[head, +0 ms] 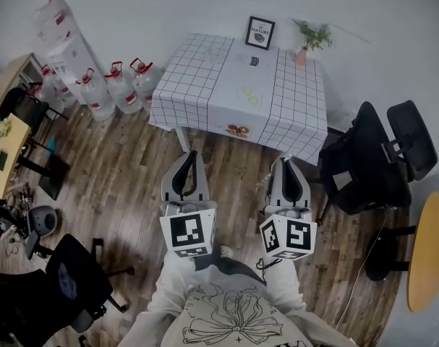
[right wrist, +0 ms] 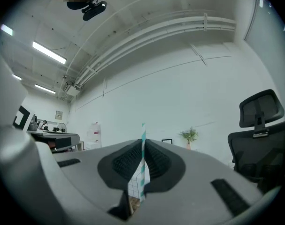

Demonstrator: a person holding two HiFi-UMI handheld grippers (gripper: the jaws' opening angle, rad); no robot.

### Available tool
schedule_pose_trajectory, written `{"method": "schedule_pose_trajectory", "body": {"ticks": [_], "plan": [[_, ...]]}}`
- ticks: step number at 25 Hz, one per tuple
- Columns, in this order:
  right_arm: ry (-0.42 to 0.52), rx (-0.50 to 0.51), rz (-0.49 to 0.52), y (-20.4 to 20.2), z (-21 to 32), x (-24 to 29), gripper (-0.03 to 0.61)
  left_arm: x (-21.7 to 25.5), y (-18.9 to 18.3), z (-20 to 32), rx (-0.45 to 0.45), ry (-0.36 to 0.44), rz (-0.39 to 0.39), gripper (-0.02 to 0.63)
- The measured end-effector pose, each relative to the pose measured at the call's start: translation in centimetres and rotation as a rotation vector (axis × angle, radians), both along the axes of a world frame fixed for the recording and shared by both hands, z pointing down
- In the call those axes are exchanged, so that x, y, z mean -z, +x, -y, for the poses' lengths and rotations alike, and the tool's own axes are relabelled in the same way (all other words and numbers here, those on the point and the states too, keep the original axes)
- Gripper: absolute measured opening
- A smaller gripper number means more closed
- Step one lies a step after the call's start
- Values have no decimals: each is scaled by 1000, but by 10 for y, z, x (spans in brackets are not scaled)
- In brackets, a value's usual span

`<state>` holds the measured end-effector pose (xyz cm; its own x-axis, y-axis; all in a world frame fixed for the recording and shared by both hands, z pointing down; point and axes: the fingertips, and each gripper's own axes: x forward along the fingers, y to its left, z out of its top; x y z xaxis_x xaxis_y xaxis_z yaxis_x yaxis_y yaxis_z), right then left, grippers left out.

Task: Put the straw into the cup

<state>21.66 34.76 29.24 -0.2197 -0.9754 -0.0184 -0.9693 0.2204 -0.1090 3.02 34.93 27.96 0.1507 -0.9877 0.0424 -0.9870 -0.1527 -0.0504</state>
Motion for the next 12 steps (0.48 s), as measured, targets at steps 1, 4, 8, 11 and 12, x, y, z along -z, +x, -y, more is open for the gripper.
{"method": "schedule_pose_trajectory", "body": {"ticks": [1, 4, 8, 11, 12], "plan": [[-3, 5, -3, 0, 4, -1, 15, -1, 0, 4, 4, -3, 1, 5], [-9, 10, 0, 3, 21, -4, 15, -4, 2, 20, 11, -10, 5, 5], [-16, 8, -1, 4, 52, -8, 15, -8, 0, 50, 14, -19, 1, 5], [-12, 3, -5, 3, 81, -11, 15, -13, -1, 80, 8, -16, -4, 5], [-13, 1, -6, 2, 92, -11, 15, -14, -2, 91, 6, -16, -6, 5]]}}
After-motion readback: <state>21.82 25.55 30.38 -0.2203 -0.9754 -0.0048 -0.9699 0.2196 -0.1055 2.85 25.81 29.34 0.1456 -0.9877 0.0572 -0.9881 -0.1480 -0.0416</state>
